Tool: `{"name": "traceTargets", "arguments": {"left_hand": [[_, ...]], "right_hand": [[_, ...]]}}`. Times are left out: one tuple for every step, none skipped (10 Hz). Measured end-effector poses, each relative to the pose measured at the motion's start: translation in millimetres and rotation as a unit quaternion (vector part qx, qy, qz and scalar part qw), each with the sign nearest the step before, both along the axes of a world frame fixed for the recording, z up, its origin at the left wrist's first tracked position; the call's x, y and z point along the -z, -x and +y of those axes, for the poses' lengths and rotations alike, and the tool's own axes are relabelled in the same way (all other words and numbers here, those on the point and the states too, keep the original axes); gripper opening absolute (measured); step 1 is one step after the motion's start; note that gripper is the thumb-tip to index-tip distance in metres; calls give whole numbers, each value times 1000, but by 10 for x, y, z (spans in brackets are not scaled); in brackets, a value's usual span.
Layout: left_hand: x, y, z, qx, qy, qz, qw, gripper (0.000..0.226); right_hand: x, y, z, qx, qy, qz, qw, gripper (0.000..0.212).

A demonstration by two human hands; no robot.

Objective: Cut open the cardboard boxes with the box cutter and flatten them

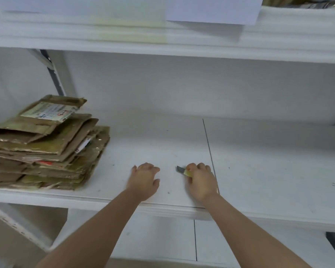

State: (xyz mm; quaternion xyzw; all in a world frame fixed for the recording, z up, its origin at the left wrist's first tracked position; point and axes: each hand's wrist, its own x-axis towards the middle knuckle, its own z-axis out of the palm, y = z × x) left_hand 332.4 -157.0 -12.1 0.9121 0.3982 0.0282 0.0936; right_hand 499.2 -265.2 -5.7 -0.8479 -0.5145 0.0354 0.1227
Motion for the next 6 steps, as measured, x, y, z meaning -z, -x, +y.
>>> {"name": "traceTargets", "arguments": {"left_hand": [[3,6,-55,-15,-2,-4,1000,45],[-28,53,-76,-24,-13,-10,1000,44],[-46,93,-66,-38,-18,-18,999,43],[-82,124,-78,-39,-12,-22,999,42],[-106,157,-86,-28,-5,-37,999,42],[-186,231,-82,-8,-27,-56,998,40]], "right_hand": [[79,-23,10,6,-36,-39,999,33],[104,-48,22,6,-36,-34,999,33],[91,-66,38,-7,-33,-29,999,35],[18,-29,6,-3,-45,-19,999,36],[-70,22,-49,-2,-46,-16,999,36],[-198,128,-102,1,-55,-27,998,34]]}}
